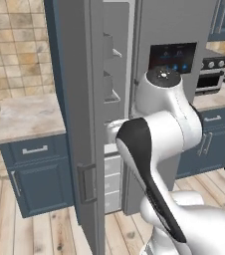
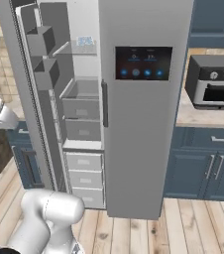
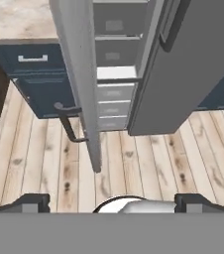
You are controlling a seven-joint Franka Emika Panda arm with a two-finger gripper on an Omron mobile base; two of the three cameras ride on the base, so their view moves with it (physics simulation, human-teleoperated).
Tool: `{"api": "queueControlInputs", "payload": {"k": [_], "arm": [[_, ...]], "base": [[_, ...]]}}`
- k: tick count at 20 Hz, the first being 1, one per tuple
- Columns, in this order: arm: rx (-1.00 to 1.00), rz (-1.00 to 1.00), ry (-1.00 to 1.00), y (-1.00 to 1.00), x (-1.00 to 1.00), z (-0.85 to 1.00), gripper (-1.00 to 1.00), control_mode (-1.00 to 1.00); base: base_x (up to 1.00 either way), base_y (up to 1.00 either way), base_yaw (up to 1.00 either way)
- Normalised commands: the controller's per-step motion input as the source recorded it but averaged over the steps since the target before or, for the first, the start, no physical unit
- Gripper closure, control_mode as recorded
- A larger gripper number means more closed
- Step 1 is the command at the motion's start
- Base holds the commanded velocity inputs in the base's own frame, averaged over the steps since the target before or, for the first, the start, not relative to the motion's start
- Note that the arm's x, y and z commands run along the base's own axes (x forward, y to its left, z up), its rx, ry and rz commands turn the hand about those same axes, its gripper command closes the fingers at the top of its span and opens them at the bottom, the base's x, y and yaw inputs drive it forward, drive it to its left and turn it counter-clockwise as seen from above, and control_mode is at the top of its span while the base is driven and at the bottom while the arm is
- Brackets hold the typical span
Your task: The ice cube tray has been filled with water. Take the tray and place it in the freezer to make ice. Close the freezer door after placing the tray.
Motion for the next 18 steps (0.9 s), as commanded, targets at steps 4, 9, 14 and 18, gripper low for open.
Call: {"api": "queueControlInputs", "payload": {"k": [4, 9, 14, 18], "arm": [[-0.09, 0.0, -0.04, 1.0, 0.44, -0.11, -1.0, -1.0], [-0.06, 0.0, -0.09, 0.94, 0.83, -0.2, -1.0, -1.0], [-0.12, 0.0, -0.22, 0.71, 0.97, -0.19, -1.0, -1.0], [-0.14, -0.02, -0.14, 0.45, 0.92, -0.22, -1.0, -1.0]], "base": [[0.0, 0.0, 0.0], [0.0, 0.0, 0.0], [0.0, 0.0, 0.0], [0.0, 0.0, 0.0]]}}
